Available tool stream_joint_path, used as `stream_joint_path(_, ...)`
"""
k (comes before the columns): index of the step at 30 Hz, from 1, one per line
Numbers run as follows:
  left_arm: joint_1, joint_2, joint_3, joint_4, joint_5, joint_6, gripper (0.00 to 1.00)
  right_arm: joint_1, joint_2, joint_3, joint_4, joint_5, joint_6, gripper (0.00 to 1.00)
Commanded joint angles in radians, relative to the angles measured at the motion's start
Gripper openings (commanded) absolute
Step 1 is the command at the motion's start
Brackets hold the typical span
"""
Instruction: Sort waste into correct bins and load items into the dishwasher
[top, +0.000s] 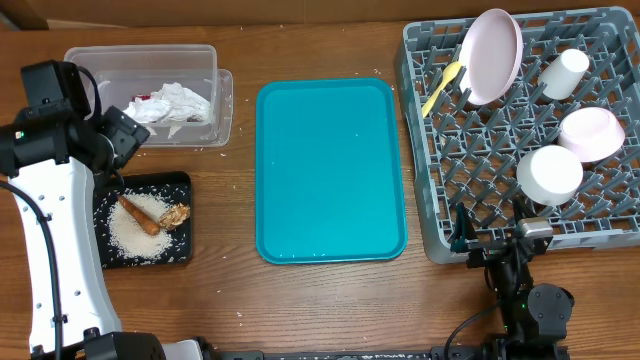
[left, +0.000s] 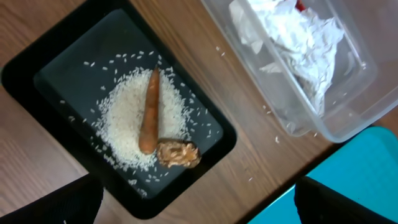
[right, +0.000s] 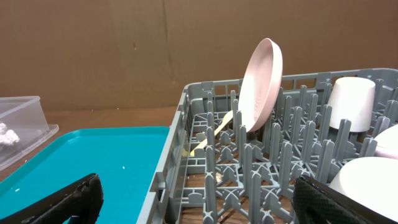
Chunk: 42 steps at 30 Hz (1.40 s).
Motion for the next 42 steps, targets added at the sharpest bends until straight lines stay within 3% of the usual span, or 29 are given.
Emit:
stream_joint_path(1, -0.007, -0.030, 0.003, -0.025, 0.017, 0.025, 1.00, -0.003, -0.012, -0.010, 0.006, 0.013, -0.001, 1.00)
stream_joint_path(7, -0.044, -0.146, -0.066, 0.032, 0.009, 0.144, 1.00, -0.003, -0.012, -0.010, 0.006, 0.013, -0.001, 1.00)
stream_joint_path(11, -0.061, -0.286, -0.206, 0.138, 0.029, 0.155, 1.00, -0.003, -0.012, -0.010, 0.006, 0.013, 0.000, 1.00)
stream_joint_path(20, -0.066, -0.743, -0.772, 0.562, 0.129, 0.174, 1.00, -0.003, -0.012, -0.010, 0.006, 0.013, 0.000, 1.00)
stream_joint_path(26, -0.066, -1.012, -1.141, 0.909, 0.310, 0.290, 1.00, -0.003, -0.012, -0.010, 0.006, 0.013, 0.000, 1.00)
stream_joint_path(34, -0.066, -1.176, -1.477, 1.287, 0.379, 0.255, 1.00, -0.003, -0.012, -0.010, 0.006, 0.013, -0.001, 1.00)
stream_joint_path(37, -0.066, -1.204, -1.548, 1.363, 0.379, 0.252, 1.00, -0.003, -0.012, -0.010, 0.006, 0.013, -0.001, 1.00)
stream_joint_path(42, -0.087, -1.272, -1.558, 1.315, 0.350, 0.295, 1.00, -0.003, -0.012, -0.010, 0.006, 0.013, -0.001, 1.00)
